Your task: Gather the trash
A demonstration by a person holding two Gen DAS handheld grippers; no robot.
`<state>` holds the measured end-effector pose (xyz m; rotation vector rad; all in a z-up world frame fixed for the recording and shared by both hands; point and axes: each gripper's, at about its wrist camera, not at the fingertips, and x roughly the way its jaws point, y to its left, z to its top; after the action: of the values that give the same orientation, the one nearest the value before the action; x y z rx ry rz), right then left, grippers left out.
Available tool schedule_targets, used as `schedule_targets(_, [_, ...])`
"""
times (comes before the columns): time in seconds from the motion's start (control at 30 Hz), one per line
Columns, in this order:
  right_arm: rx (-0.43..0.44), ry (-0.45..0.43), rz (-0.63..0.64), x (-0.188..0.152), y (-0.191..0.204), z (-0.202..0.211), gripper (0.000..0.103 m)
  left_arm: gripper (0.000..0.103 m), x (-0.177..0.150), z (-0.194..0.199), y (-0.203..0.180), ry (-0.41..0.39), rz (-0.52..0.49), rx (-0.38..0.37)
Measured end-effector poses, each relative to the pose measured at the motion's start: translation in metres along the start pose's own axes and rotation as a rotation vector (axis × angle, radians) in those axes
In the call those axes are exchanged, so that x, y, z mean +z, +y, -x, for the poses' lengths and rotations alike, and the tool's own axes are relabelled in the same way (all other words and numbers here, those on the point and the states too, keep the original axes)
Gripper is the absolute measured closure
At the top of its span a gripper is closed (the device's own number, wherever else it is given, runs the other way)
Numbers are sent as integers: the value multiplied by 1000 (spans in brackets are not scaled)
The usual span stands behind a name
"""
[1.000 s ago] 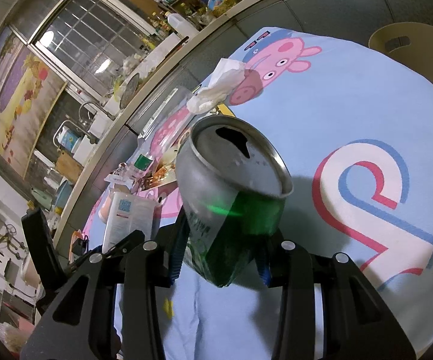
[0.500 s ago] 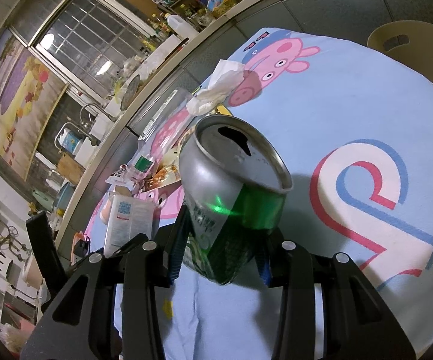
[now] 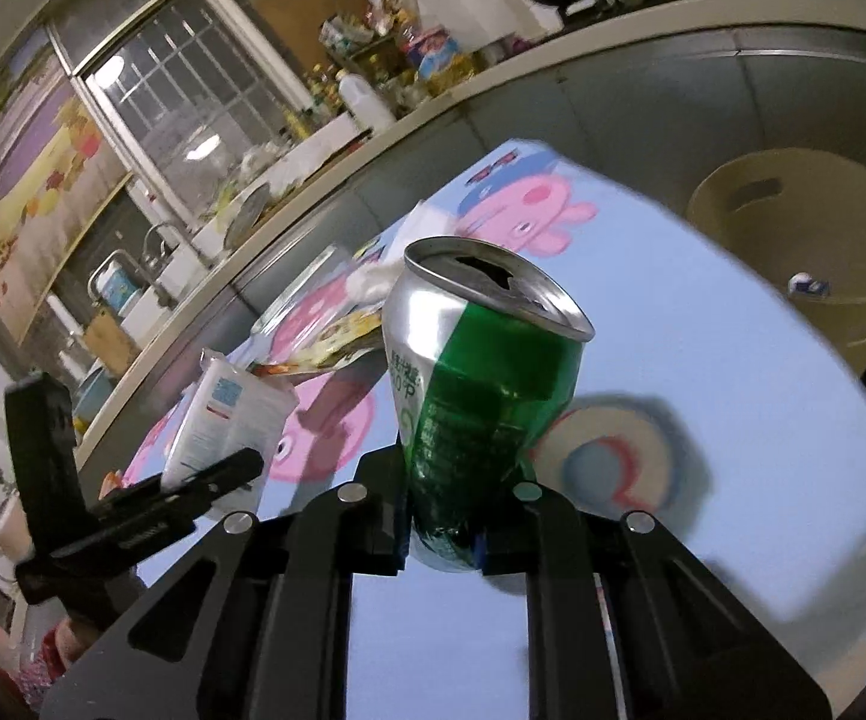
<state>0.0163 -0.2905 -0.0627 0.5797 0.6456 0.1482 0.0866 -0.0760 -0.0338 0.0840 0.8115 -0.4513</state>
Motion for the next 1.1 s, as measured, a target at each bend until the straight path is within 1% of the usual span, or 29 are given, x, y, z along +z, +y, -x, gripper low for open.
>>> schedule_targets(0.17, [-32, -51, -52, 15, -35, 12, 89, 68, 29, -17, -38, 4, -68, -79])
schedule_targets(0.37, [-64, -121, -129, 37, -84, 29, 89, 68, 64, -47, -98, 31, -165, -179])
schedule_targets(0.47, [-88, -160, -156, 50, -108, 39, 89, 68, 83, -66, -132, 49, -210, -239])
schedule_targets(0.57, [-121, -188, -191, 64, -136, 44, 89, 68, 96, -82, -160, 62, -253, -280])
schedule_targets(0.67, [-157, -204, -216, 77, -163, 46, 89, 68, 113, -110, -190, 94, -288, -332])
schedule_targets(0.8, [-192, -195, -240, 93, -195, 40, 89, 68, 128, -142, -218, 119, -333, -348])
schedule_targets(0.93, [-208, -177, -247, 100, -211, 32, 88, 66, 136, -165, -242, 113, -390, -319])
schedule_targets(0.97, [-208, -165, -250, 103, -217, 28, 86, 65, 136, -169, -245, 113, -399, -310])
schedule_targets(1.0, [-210, -157, -255, 104, -217, 25, 85, 58, 137, -175, -251, 112, -407, -295])
schedule_targets(1.03, [-211, -142, -265, 106, -222, 21, 77, 48, 137, -179, -254, 109, -410, -282])
schedule_targets(1.07, [-216, -141, -274, 104, -225, 21, 72, 30, 138, -182, -257, 95, -414, -263])
schedule_targets(1.1, [-223, -147, -283, 104, -228, 21, 67, 27, 139, -183, -259, 77, -415, -250])
